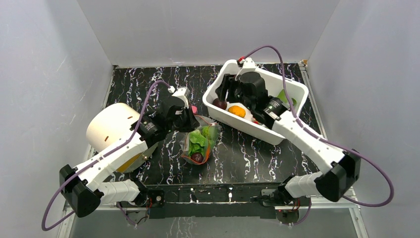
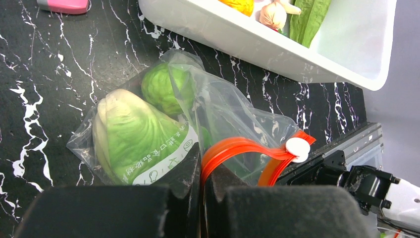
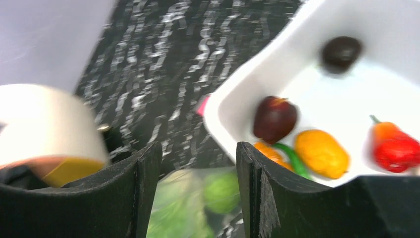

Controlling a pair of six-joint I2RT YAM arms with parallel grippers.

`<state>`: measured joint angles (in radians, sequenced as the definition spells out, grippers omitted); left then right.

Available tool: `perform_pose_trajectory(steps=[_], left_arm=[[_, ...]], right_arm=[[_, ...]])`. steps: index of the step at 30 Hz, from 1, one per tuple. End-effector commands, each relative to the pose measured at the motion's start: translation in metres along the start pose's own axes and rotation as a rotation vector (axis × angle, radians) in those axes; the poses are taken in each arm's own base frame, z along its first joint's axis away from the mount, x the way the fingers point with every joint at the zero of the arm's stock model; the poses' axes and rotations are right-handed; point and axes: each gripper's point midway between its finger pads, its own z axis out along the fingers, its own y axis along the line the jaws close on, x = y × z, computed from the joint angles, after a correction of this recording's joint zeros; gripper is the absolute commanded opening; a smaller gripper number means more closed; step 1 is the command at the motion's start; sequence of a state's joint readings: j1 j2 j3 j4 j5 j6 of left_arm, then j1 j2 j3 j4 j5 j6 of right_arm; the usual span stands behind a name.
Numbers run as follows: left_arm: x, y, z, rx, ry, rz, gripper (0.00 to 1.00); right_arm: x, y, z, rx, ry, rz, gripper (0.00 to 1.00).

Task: Place the food in the zip-top bag and seal the zipper
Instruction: Pick up the fake fruit from the bin.

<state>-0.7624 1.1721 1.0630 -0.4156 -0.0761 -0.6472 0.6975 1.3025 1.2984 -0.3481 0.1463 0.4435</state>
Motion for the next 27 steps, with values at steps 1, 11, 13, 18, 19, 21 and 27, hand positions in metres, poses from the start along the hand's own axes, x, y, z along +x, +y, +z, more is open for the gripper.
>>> perform_pose_trajectory(steps=[1, 11, 13, 18, 19, 21, 27], left_arm=[[-0.004, -0.007, -0.013, 0.05, -0.016, 0.02, 0.0], [0.001, -0.01, -0.016, 0.078, -0.001, 0.014, 0.0], [0.0, -0.01, -0.018, 0.079, -0.003, 0.017, 0.0], [-0.002, -0.01, -0.022, 0.083, -0.022, 0.029, 0.0], [-0.003, -0.01, -0.023, 0.086, -0.026, 0.031, 0.0], [-0.005, -0.01, -0.024, 0.086, -0.031, 0.032, 0.0], [-0.004, -0.01, -0.03, 0.085, -0.025, 0.03, 0.0]], right_arm=[[-0.015, -0.061, 0.029, 0.201, -0.05, -0.038, 0.54], [0.01, -0.15, 0.11, 0.432, -0.02, -0.101, 0.6], [0.013, -0.164, 0.123, 0.454, -0.002, -0.119, 0.62], [0.025, -0.196, 0.158, 0.509, 0.026, -0.171, 0.66], [0.032, -0.203, 0.166, 0.525, 0.04, -0.182, 0.67], [0.032, -0.209, 0.178, 0.526, 0.039, -0.189, 0.68], [0.048, -0.223, 0.218, 0.479, 0.062, -0.18, 0.72]])
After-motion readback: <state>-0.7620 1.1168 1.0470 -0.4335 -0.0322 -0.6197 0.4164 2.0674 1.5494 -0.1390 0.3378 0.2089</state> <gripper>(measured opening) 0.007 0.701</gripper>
